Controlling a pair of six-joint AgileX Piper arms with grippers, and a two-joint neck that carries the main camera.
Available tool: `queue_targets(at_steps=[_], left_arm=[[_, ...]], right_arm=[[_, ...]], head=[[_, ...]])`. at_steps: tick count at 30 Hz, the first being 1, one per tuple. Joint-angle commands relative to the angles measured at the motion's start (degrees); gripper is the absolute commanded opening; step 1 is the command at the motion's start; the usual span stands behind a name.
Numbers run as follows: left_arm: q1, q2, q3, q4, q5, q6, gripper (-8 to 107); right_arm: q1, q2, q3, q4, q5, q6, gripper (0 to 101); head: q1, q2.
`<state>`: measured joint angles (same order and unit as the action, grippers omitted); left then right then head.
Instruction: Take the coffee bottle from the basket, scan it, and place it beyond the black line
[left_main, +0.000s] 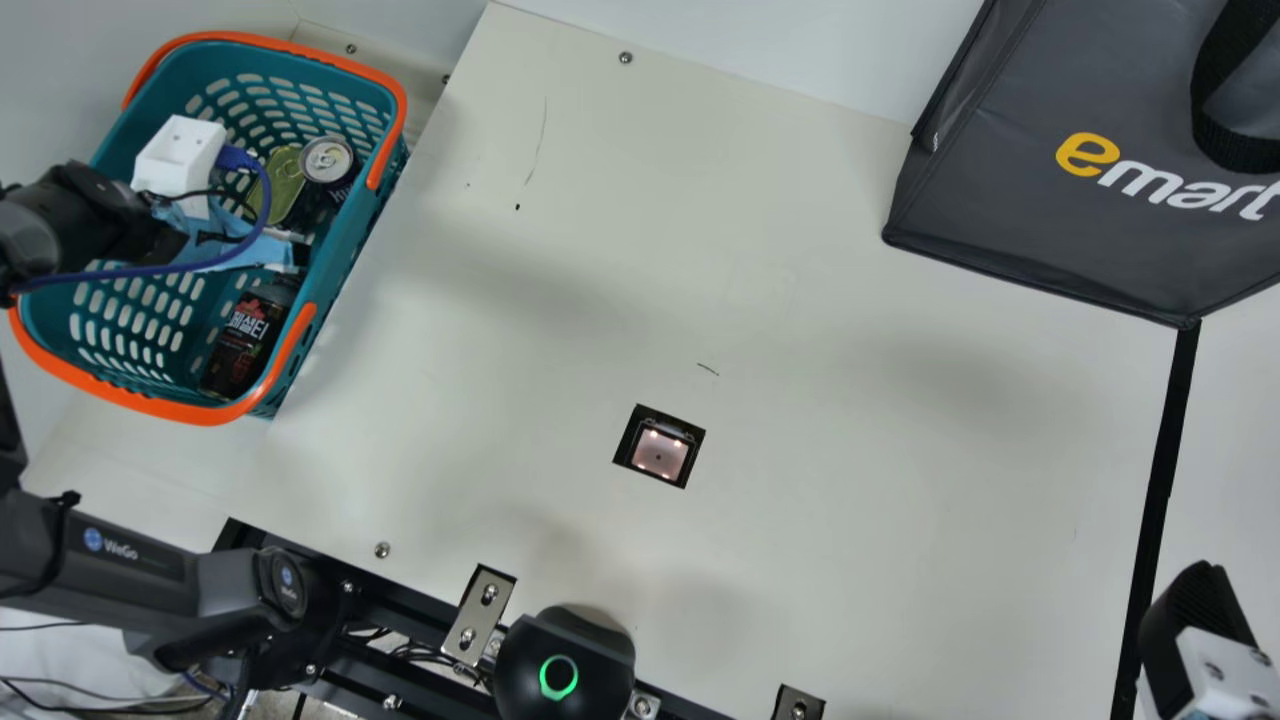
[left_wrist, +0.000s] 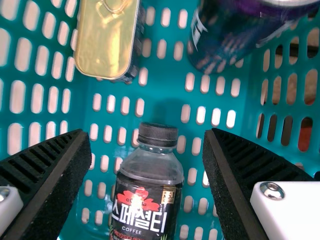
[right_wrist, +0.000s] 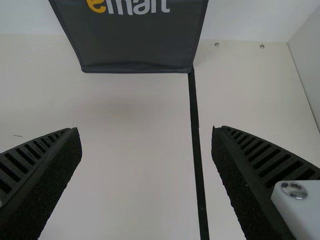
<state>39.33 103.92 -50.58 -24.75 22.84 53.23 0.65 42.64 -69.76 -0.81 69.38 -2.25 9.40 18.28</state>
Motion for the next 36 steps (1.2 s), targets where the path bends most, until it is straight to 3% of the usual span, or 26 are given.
queue_targets(at_steps=[1,36], left_arm=[[-0.09,0.49,0.35,-0.53,-0.63,1.14,90],[0.06,9.49,1.32,-10.47,-7.06,13.44,90]], right_arm=[[0.0,0.0,0.0,0.0,0.0,0.0,91],[0.0,0.0,0.0,0.0,0.0,0.0,91]], head=[[-1.48,0.14],[-1.48,0.14]])
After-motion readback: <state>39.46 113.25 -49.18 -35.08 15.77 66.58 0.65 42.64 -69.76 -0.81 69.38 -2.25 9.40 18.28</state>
